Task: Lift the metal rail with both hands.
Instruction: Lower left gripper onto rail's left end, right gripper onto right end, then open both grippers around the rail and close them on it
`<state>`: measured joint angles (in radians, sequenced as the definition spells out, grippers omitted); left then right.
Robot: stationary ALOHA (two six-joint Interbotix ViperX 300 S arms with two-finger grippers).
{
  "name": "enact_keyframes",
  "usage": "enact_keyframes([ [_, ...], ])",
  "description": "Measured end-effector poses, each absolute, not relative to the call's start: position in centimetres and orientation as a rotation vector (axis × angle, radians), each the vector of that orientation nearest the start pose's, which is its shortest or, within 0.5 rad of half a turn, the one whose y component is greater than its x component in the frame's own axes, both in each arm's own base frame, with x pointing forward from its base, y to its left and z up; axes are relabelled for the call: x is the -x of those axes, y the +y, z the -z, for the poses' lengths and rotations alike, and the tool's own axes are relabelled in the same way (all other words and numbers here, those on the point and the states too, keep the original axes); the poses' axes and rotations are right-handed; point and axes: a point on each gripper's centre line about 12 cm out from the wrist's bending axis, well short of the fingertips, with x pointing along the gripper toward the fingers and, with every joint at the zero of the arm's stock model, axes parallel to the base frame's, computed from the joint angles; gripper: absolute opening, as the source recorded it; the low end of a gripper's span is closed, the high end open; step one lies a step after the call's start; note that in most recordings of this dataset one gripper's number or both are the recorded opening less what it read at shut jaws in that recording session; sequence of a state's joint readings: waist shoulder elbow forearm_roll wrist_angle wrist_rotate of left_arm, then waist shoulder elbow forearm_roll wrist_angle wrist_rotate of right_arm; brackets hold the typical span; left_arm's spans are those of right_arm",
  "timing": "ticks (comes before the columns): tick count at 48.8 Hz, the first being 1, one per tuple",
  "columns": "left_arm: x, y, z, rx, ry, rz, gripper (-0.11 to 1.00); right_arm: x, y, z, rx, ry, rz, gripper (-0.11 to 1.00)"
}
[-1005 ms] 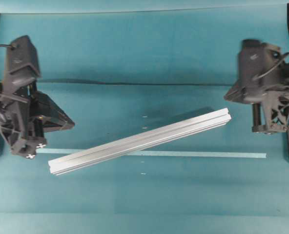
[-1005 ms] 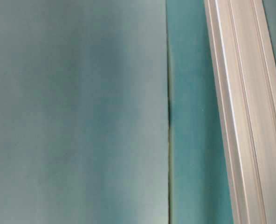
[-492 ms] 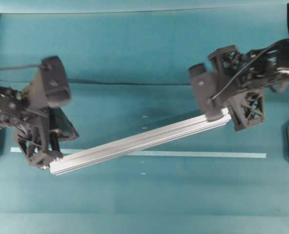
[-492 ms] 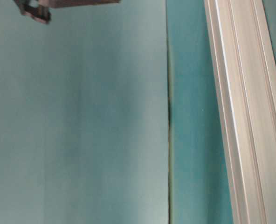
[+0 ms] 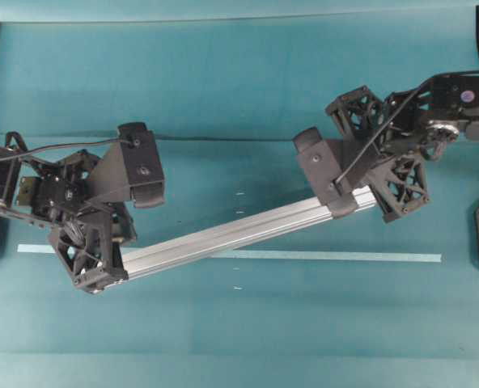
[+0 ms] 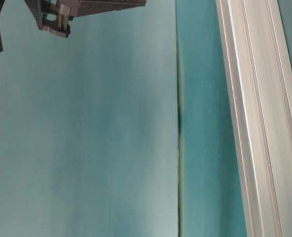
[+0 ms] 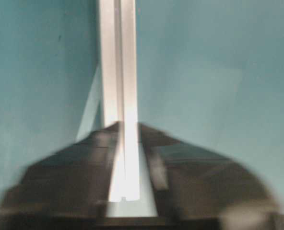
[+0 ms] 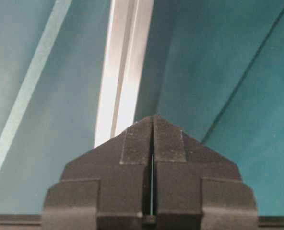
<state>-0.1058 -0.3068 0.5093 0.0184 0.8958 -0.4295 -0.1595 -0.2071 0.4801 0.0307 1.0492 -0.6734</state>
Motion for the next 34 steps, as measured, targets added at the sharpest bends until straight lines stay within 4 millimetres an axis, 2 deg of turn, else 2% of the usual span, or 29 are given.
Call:
enact_keyframes([
  [6, -31.2, -3.1, -26.3, 0.307, 1.103, -0.151, 0.76, -31.1, -4.7, -23.5, 0.432, 1.301, -0.322, 0.13],
  [11, -31.4, -3.2, -25.8, 0.303, 1.123, -0.154, 0.96, -31.2, -4.7, -23.5, 0.430, 1.304, -0.320, 0.31],
  [19, -31.5, -3.1, -25.4, 0.287, 1.137, -0.150, 0.95, -31.3, -4.8, -23.3, 0.366, 1.309, -0.269, 0.79],
  [23, -31.6, -3.2, -25.3, 0.279, 1.140, -0.143, 0.95, -31.5, -4.8, -23.3, 0.331, 1.303, -0.235, 0.95],
  [26, -31.6, -3.2, -25.3, 0.271, 1.141, -0.140, 0.95, -31.6, -4.8, -23.2, 0.314, 1.298, -0.217, 1.00],
  [34, -31.9, -3.2, -24.7, 0.263, 1.156, -0.139, 0.95, -31.5, -4.9, -22.6, 0.310, 1.308, -0.215, 0.98],
])
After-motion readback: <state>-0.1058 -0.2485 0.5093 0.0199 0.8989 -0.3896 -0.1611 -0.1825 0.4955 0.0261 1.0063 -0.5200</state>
